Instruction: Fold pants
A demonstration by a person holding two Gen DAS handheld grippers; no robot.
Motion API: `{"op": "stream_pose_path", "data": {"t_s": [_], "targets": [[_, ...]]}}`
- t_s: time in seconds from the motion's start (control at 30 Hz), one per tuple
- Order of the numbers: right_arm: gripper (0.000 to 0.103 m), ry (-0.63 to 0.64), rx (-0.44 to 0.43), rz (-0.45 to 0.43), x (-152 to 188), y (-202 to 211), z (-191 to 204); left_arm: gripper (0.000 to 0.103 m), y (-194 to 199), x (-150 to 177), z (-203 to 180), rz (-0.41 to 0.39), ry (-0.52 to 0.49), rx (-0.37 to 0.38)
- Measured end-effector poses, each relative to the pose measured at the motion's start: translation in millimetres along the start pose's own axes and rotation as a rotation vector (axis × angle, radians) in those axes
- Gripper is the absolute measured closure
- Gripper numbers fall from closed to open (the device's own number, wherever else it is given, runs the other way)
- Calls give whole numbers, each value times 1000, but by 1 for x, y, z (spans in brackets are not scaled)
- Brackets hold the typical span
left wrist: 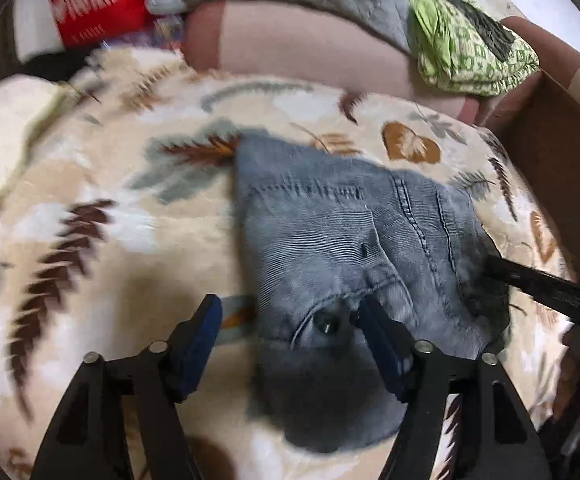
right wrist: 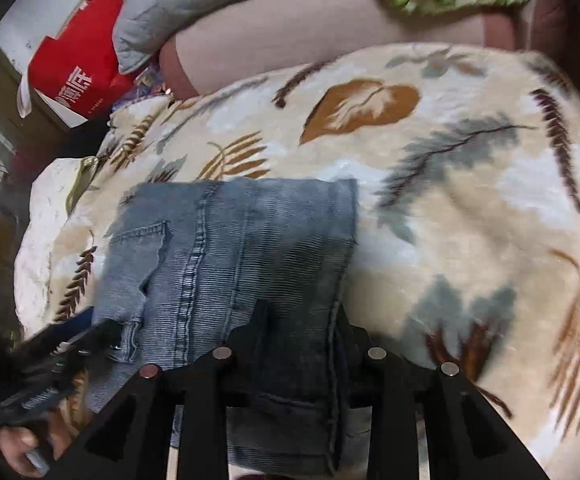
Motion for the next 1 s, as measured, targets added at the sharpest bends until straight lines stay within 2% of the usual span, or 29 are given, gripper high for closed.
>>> {"op": "stream_pose_path", "data": {"t_s": [0.03,0.1,0.17,0.2,0.23,0.27,0.33,0.43,0.53,0.6,0.73,1.0], "targets": [[65,13,9,-36,4,10,1,24,10,4,-3,-33,-5,-19],[36,75,15,-93,17,26,13,19,10,8,-8,-48,-20,-36],[26,147,77,-87,37,20,22,19,-12,22,-9,28,-59,-119],[26,190,107,-23,49,5,24,19,-18,24,-9,53,-55,-126],[26,194,99,52,61,-10,22,19,-17,26,-7,42,-24,-122],[27,156,76,66,64,-12,20,19,-10,26,-6,22,0,-117],[26,117,94,7,59,14,15,19,9,23,-12,-11,-4,-126],[24,180,146,-113,56,61,20,19,32,20,-22,-60,-56,-167],[15,216,161,-167,64,95,22,19,47,25,-35,-61,-65,-161],[9,234,188,-180,74,106,21,19,55,29,-40,-75,-62,-138],[9,227,211,-158,88,113,20,19,66,38,-49,-92,-46,-124],[1,216,213,-164,91,114,22,19,74,43,-61,-103,-59,-116]]}}
Point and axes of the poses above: each gripper's, at about its wrist camera, not at the fingertips, and y roughly against the way its jaws point, z to its left, x to its underside, the point moved 7 cm from there along -y, roughly the way its jaws point, and after that the axes turned 12 degrees about x, right-handed, at the moved point
